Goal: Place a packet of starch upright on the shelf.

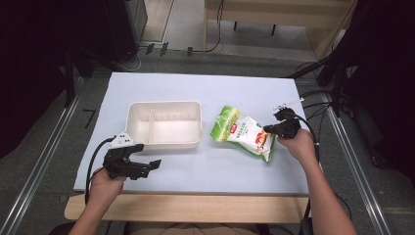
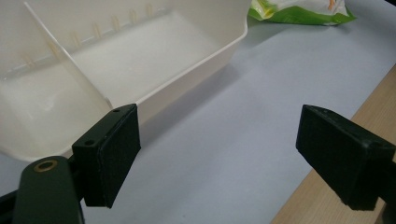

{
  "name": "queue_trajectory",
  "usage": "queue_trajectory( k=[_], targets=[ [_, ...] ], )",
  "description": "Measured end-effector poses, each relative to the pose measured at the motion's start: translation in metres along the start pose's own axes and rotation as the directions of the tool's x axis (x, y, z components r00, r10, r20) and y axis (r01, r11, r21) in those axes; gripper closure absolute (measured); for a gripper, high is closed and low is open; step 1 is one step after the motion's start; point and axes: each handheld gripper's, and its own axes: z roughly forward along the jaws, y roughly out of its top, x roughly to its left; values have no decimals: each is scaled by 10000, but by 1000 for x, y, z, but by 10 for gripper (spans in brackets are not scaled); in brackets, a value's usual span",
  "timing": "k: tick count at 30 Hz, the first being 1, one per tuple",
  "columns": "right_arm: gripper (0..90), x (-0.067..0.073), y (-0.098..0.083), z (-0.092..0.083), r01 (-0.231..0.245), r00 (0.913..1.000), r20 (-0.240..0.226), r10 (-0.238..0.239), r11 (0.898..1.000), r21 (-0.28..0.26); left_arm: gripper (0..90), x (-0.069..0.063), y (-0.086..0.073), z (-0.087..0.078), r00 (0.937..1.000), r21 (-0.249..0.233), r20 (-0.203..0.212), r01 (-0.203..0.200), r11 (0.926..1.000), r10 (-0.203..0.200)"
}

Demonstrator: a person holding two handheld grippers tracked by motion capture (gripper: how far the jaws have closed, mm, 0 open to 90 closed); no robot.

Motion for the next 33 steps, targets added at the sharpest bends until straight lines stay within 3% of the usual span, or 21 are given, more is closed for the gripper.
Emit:
queue_trajectory(
  k=[8, 12, 25, 30, 33],
  targets=[
    [900, 11, -22, -16, -132, 9999, -99, 132, 9999, 28, 147, -2, 5, 7, 9998, 25, 136, -129, 9999, 128],
    [900, 16, -31, -22, 43, 10000, -88, -43, 10000, 4, 147, -3, 8, 10, 9995, 70, 212, -234, 9997, 232],
    [900, 34, -48, -33, 177, 9988, -449, -172, 9998, 114, 147, -4, 14, 17, 9984, 109, 350, -440, 9990, 436],
    [895, 31, -46, -34, -82, 9988, -478, 86, 9999, 97, 147, -4, 14, 16, 9985, 73, 365, -420, 9991, 417],
    [836, 27, -44, -37, -313, 9985, -450, 303, 9993, -199, 147, -2, 14, 16, 9987, 68, 342, -370, 9993, 367]
  ],
)
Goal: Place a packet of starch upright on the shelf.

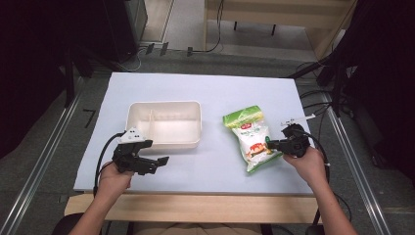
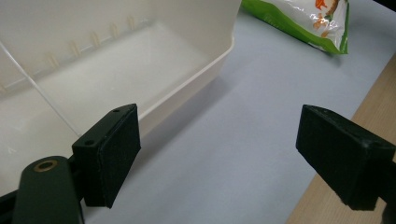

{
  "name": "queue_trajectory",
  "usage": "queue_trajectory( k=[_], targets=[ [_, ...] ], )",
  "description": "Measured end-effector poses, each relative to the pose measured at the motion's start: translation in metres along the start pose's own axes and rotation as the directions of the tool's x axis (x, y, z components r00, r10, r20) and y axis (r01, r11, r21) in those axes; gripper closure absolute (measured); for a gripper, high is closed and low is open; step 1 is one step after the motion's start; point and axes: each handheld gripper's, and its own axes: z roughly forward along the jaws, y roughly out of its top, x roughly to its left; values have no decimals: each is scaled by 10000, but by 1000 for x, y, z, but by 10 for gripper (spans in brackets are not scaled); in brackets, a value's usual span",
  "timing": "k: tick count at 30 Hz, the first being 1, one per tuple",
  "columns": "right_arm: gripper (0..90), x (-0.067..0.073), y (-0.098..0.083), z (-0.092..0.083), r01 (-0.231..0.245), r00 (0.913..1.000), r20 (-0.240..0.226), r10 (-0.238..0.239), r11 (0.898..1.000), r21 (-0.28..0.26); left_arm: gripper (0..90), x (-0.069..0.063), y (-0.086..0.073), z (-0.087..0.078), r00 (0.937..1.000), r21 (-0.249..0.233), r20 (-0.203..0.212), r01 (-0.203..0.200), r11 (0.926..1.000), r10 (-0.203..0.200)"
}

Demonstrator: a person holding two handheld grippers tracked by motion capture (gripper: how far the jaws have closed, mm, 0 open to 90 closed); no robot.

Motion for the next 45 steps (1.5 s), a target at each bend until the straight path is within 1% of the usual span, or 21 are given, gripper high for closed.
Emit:
queue_trajectory(
  k=[3, 6, 8, 10, 13, 14, 16, 18, 20, 22, 24, 26, 28, 31, 32, 35, 37, 38, 40, 43, 45],
  targets=[
    [741, -3, 4, -2, 23, 10000, 75, -20, 9993, -373, 146, 0, 0, 0, 10000, 8, -32, 29, 10000, -29],
    [621, -4, 9, 0, 48, 9998, 191, -35, 9978, -662, 147, 0, -1, 0, 10000, 23, -27, 16, 10000, -15],
    [573, -6, 13, 3, 93, 9998, 202, -77, 9967, -809, 147, 0, -1, 0, 10000, 57, -36, 10, 10000, -10],
    [543, -8, 17, 6, 16, 9997, 248, 9, 9945, -1043, 147, 0, -1, 0, 10000, 22, -96, 12, 10000, -12],
    [477, -12, 24, 9, -120, 9999, 105, 137, 9900, -1408, 147, -1, -2, -1, 9999, 42, -116, 80, 10000, -80],
    [460, -13, 26, 12, -88, 9999, 133, 108, 9895, -1446, 147, -1, -3, -1, 9999, 85, -126, 59, 9999, -58],
    [436, -14, 29, 18, -204, 9996, 154, 226, 9910, -1324, 147, 0, -4, -2, 9998, 79, -166, 70, 9999, -69],
    [414, -14, 33, 25, -49, 9993, 360, 91, 9934, -1146, 147, 0, -5, -4, 9997, 1, -193, 129, 9999, -129],
    [383, -16, 37, 31, 25, 9994, 356, 15, 9937, -1123, 147, 1, -6, -5, 9996, 57, -223, 159, 9999, -158],
    [358, -18, 41, 36, -97, 9993, 356, 136, 9942, -1074, 147, 1, -7, -7, 9994, 44, -297, 178, 9998, -177],
    [353, -20, 45, 41, -189, 9993, 304, 221, 9947, -1007, 147, 1, -9, -9, 9993, 19, -323, 189, 9998, -188],
    [340, -21, 50, 45, -170, 9990, 390, 209, 9949, -993, 147, 1, -11, -10, 9990, 0, -385, 240, 9997, -240],
    [318, -23, 54, 49, -178, 9995, 245, 202, 9954, -944, 147, 1, -12, -12, 9986, 7, -439, 280, 9996, -280],
    [296, -25, 60, 58, -145, 9994, 315, 170, 9970, -758, 147, 1, -14, -15, 9981, -10, -508, 356, 9994, -356],
    [284, -26, 62, 61, -187, 9995, 235, 203, 9977, -655, 147, 1, -15, -16, 9980, 22, -541, 337, 9994, -336],
    [285, -29, 68, 68, -272, 9996, 4, 273, 9971, -711, 146, 2, -17, -18, 9975, -58, -565, 412, 9991, -415],
    [304, -29, 71, 71, -268, 9996, -116, 260, 9972, -702, 147, 2, -18, -19, 9972, -78, -604, 444, 9990, -448],
    [326, -27, 73, 74, -328, 9992, -231, 313, 9974, -640, 147, 2, -19, -20, 9970, -71, -616, 470, 9989, -474],
    [379, -26, 74, 77, -205, 9993, -310, 187, 9981, -584, 146, 2, -19, -20, 9967, -85, -618, 514, 9986, -518],
    [420, -22, 76, 80, -269, 9996, -79, 267, 9992, -304, 147, 2, -20, -21, 9963, -49, -695, 512, 9987, -514],
    [459, -21, 76, 81, -192, 9998, -48, 190, 9995, -265, 147, 2, -20, -21, 9963, -42, -688, 513, 9987, -515]
  ],
)
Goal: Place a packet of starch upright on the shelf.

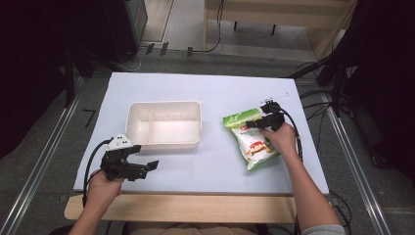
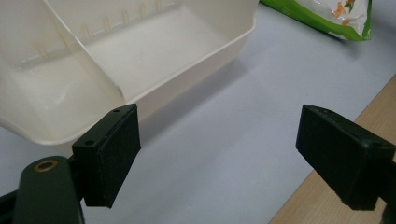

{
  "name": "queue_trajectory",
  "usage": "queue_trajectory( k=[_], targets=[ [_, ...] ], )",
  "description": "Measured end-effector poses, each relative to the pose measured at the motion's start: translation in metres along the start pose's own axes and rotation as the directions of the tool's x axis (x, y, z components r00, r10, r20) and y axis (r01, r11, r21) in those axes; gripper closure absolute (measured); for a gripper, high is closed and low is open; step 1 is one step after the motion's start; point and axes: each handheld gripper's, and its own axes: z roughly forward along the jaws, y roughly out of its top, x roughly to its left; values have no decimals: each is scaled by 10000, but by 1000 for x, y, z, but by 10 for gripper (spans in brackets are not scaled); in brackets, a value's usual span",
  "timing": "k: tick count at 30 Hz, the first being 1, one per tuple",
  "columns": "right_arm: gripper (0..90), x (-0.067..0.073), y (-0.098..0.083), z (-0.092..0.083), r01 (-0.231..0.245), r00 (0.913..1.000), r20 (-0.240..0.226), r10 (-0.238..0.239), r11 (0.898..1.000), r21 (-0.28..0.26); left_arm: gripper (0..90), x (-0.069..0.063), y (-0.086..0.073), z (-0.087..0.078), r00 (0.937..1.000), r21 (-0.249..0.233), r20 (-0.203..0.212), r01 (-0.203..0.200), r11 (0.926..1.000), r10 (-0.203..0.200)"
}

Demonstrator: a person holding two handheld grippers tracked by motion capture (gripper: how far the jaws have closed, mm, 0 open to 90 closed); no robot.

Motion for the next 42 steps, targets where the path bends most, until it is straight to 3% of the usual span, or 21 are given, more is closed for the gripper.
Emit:
queue_trajectory(
  k=[7, 14, 17, 24, 26, 42],
  targets=[
    [653, -6, -4, -1, -519, 9959, -734, 529, 9985, 166, 147, -1, 0, 1, 10000, -9, 59, -43, 10000, 43],
    [854, 1, -5, 0, 14, 9965, -836, 26, 9989, 478, 147, -1, 0, 1, 10000, -40, 50, -26, 10000, 27],
    [898, 3, -5, -1, 69, 9959, -905, -29, 9990, 436, 147, -1, 1, 1, 10000, -18, 38, -50, 10000, 51],
    [900, 6, -3, -9, 153, 9976, -680, -127, 9991, 383, 147, -1, 2, 3, 9999, -88, 128, -42, 10000, 43],
    [900, 5, -2, -14, -38, 9970, -769, 65, 9994, 350, 146, 0, 2, 3, 9999, -15, 95, -33, 10000, 34],
    [900, 15, -4, -70, -38, 9960, -890, -50, 9951, -988, 147, -1, 10, 10, 9989, 41, 421, -187, 9998, 185]
  ],
)
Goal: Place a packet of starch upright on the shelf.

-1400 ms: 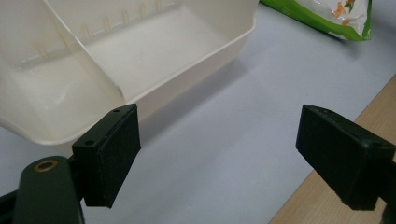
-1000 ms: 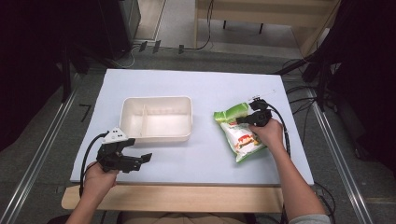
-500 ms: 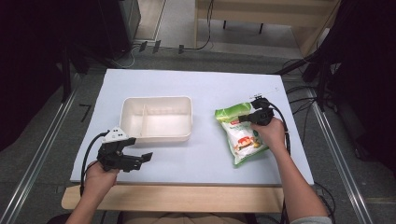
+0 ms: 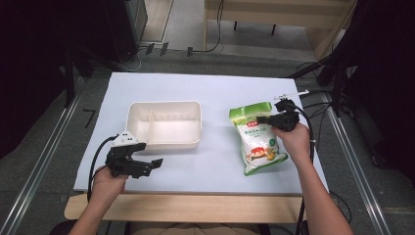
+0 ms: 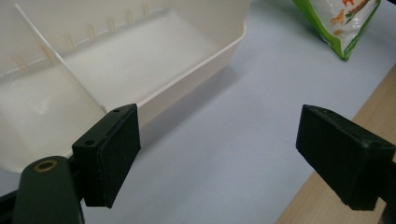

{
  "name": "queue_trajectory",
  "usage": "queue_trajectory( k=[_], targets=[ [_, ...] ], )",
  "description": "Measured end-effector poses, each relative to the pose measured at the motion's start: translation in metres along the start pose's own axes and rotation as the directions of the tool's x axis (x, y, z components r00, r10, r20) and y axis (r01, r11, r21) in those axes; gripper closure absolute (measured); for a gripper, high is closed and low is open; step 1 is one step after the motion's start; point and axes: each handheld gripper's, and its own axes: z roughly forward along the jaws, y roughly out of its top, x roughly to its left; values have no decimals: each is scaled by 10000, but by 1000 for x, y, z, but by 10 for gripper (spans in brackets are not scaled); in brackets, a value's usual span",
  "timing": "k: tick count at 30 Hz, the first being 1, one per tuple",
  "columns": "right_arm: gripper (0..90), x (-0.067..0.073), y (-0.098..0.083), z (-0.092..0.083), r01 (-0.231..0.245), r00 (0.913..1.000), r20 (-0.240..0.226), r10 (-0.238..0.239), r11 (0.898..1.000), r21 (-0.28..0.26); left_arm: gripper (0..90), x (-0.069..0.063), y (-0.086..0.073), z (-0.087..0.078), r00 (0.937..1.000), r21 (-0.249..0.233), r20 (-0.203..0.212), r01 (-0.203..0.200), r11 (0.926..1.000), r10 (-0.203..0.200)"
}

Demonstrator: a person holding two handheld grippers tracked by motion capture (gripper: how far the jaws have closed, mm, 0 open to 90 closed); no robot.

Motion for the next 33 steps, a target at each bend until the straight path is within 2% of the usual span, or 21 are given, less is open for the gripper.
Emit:
queue_trajectory(
  k=[9, 13, 20, 27, 33],
  targets=[
    [900, 20, -6, -38, 450, 9990, 8, -451, 9968, -659, 147, 0, 2, 3, 10000, 56, 65, 22, 10000, -22],
    [900, 28, -4, -47, 593, 9981, -96, -604, 9943, -884, 147, 0, 2, 2, 10000, 0, 51, 29, 10000, -29],
    [900, 45, 5, -68, 1033, 9946, 56, -1035, 9861, -1304, 146, 0, 1, 1, 9999, -147, 67, -92, 9998, 93],
    [900, 62, 17, -73, 1405, 9901, 266, -1381, 9799, -1419, 147, -2, 1, 2, 9999, -61, 50, -147, 9999, 147],
    [900, 68, 30, -73, 1543, 9880, 174, -1533, 9807, -1201, 146, 0, 1, 1, 10000, -175, 21, -12, 9998, 12]
  ],
)
